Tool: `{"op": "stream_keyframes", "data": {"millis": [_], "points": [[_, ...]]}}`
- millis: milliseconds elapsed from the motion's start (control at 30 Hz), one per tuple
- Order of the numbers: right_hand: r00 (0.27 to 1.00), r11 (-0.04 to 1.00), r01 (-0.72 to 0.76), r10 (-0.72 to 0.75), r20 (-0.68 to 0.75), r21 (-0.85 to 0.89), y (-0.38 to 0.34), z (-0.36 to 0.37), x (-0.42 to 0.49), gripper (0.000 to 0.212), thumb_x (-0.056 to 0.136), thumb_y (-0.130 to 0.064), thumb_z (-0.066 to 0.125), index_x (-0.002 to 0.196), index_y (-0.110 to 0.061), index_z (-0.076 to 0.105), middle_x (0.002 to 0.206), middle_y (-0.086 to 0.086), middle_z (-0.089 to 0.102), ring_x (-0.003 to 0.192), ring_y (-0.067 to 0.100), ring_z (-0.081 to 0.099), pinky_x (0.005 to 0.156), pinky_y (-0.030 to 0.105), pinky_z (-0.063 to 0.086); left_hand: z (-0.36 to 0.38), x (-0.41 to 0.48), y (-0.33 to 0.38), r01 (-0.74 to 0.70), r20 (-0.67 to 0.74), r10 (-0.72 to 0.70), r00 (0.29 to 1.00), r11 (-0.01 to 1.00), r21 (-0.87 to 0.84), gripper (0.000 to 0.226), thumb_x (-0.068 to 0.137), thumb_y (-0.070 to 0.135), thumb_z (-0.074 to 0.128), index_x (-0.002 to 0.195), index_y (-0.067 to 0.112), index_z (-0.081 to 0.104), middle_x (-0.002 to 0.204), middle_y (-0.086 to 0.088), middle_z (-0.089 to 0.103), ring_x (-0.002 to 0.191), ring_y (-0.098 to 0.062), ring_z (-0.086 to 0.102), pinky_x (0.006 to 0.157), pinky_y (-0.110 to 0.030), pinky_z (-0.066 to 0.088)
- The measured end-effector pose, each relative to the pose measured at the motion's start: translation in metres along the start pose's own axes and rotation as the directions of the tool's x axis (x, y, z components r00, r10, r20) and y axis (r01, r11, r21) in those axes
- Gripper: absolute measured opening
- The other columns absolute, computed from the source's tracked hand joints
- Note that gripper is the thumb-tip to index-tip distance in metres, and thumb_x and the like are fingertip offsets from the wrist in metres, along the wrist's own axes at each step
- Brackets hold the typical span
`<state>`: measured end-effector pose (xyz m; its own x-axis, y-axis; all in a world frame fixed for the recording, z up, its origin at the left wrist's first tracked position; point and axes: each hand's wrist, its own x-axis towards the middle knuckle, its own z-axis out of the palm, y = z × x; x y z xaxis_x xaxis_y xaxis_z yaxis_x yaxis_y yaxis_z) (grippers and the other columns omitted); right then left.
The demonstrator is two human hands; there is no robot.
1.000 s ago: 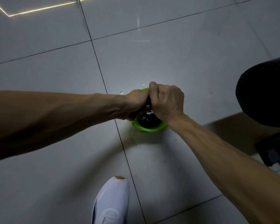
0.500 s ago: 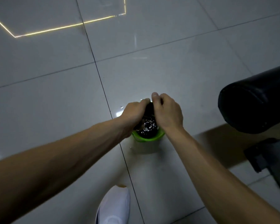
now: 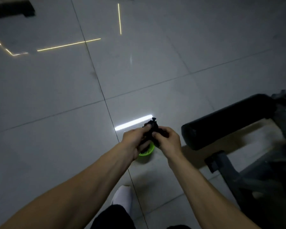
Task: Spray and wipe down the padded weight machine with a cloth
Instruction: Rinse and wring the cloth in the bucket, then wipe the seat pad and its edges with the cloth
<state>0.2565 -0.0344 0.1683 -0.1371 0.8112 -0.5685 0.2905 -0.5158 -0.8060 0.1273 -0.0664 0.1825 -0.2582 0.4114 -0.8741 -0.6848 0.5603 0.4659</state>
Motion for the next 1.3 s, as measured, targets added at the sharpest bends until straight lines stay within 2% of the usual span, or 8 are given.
{"op": "stream_keyframes", "data": {"millis": [167,333,567,733,933,1067,1200,1300], "points": [[0.991,0.988,-0.128,0.132,-0.039,0.081,-0.140,-0.057,-0.150,0.011,0.103,-0.012,0.059,0.114,-0.010,0.062,0.105,0.004,0.071,0.096,0.015,0.070,0.075,0.027,0.060,0.035,-0.178,0.052,0.066,-0.008,-0.066,0.998,0.994,0.082,0.010,0.099,0.008,0.055,0.103,0.008,0.064,0.104,-0.014,0.071,0.091,-0.026,0.071,0.071,-0.037,0.061],[0.971,0.973,-0.195,0.209,-0.113,0.124,-0.235,-0.140,-0.283,0.013,0.105,-0.034,0.057,0.105,-0.023,0.065,0.112,0.003,0.071,0.097,0.018,0.071,0.073,0.038,0.064,0.084,-0.340,0.079,0.013,0.164,-0.077,0.984,0.932,0.362,0.016,0.096,0.020,0.068,0.105,0.007,0.069,0.104,-0.011,0.075,0.098,-0.027,0.072,0.085,-0.039,0.061],[0.868,0.956,-0.088,0.211,-0.450,0.278,-0.229,-0.257,-0.419,0.034,0.096,-0.041,0.068,0.121,-0.018,0.070,0.116,0.002,0.075,0.103,0.016,0.072,0.095,0.040,0.059,0.147,-0.459,0.028,-0.169,0.418,-0.133,0.899,0.774,0.610,0.026,0.089,0.027,0.073,0.109,0.011,0.071,0.104,-0.009,0.076,0.095,-0.024,0.072,0.090,-0.041,0.059],[0.723,0.779,0.236,0.259,-0.640,0.581,-0.215,-0.357,-0.518,0.019,0.102,-0.022,0.065,0.112,-0.008,0.071,0.112,0.013,0.075,0.101,0.023,0.073,0.080,0.034,0.059,0.193,-0.531,-0.041,-0.312,0.592,-0.144,0.793,0.739,0.597,0.041,0.083,0.031,0.081,0.109,0.005,0.064,0.090,-0.007,0.070,0.074,-0.022,0.071,0.058,-0.035,0.058],[0.620,0.639,0.497,0.213,-0.755,0.588,-0.184,-0.454,-0.638,0.030,0.097,-0.025,0.071,0.123,-0.010,0.066,0.116,0.012,0.075,0.104,0.027,0.074,0.075,0.036,0.063,0.238,-0.618,-0.125,-0.820,0.867,-0.223,0.447,0.286,0.496,0.045,0.077,0.054,0.083,0.094,0.013,0.074,0.080,-0.009,0.072,0.069,-0.017,0.071,0.058,-0.036,0.056],[0.599,0.616,0.546,0.187,-0.779,0.568,-0.158,-0.494,-0.689,0.036,0.094,-0.031,0.074,0.126,-0.014,0.068,0.121,0.010,0.075,0.113,0.027,0.071,0.090,0.042,0.060,0.272,-0.653,-0.170,-0.942,0.849,-0.419,0.321,-0.051,0.331,0.049,0.074,0.038,0.090,0.117,0.021,0.073,0.110,0.004,0.075,0.103,-0.012,0.071,0.097,-0.042,0.057],[0.619,0.597,0.524,0.222,-0.753,0.607,-0.140,-0.524,-0.706,0.049,0.096,-0.027,0.073,0.140,-0.009,0.058,0.133,0.016,0.067,0.113,0.028,0.070,0.083,0.039,0.061,0.298,-0.712,-0.224,-0.957,0.900,-0.401,0.173,0.146,0.249,0.045,0.075,0.034,0.090,0.114,0.016,0.076,0.109,0.002,0.077,0.104,-0.016,0.073,0.095,-0.041,0.058],[0.505,0.720,0.471,0.253,-0.825,0.509,-0.136,-0.552,-0.718,0.059,0.103,-0.033,0.063,0.153,-0.009,0.044,0.147,0.014,0.056,0.124,0.029,0.063,0.101,0.044,0.056,0.319,-0.722,-0.254,-0.924,0.903,-0.376,0.208,0.229,0.307,0.021,0.088,0.023,0.080,0.091,0.002,0.076,0.091,-0.014,0.076,0.086,-0.034,0.073,0.082,-0.048,0.057]]}}
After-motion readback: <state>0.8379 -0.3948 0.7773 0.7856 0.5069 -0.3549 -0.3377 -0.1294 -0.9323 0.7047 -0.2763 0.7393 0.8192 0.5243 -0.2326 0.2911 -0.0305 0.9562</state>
